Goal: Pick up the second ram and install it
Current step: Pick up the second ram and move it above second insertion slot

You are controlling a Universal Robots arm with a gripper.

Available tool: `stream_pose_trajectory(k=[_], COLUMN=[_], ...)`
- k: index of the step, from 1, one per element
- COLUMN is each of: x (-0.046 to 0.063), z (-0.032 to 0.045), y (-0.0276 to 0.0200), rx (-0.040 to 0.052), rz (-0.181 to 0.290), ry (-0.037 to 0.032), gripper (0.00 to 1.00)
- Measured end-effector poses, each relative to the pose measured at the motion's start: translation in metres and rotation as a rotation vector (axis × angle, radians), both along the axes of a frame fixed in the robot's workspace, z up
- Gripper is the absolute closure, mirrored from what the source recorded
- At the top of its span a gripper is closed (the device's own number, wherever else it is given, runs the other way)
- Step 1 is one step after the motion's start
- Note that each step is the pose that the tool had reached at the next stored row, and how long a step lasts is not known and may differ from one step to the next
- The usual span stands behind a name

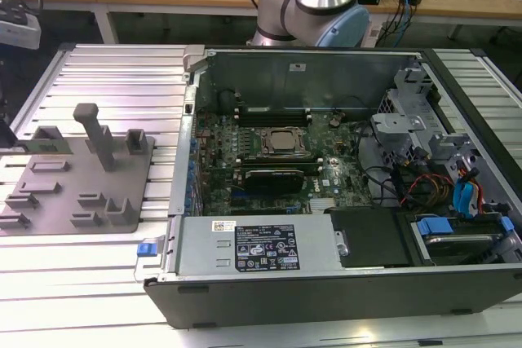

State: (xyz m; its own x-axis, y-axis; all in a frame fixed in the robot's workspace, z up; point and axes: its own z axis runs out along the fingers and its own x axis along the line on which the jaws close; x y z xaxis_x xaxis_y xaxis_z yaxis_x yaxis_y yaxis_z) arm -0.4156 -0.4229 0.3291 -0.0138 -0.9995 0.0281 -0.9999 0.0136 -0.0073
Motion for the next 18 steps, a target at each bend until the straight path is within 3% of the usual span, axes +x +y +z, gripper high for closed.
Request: stream_pose_trajectory(k=[6,8,18], x=[0.0,0.0,0.0], z=[0.0332,0.0393,0.0845], y=[0.0014,0.0014,0.0027], rx=[0.0,0.0,-0.0008], rz=[0.0,0.0,0.0], ry=[-0.0002,-0.0003,-0.0002], gripper=[0.91,0.91,0.91])
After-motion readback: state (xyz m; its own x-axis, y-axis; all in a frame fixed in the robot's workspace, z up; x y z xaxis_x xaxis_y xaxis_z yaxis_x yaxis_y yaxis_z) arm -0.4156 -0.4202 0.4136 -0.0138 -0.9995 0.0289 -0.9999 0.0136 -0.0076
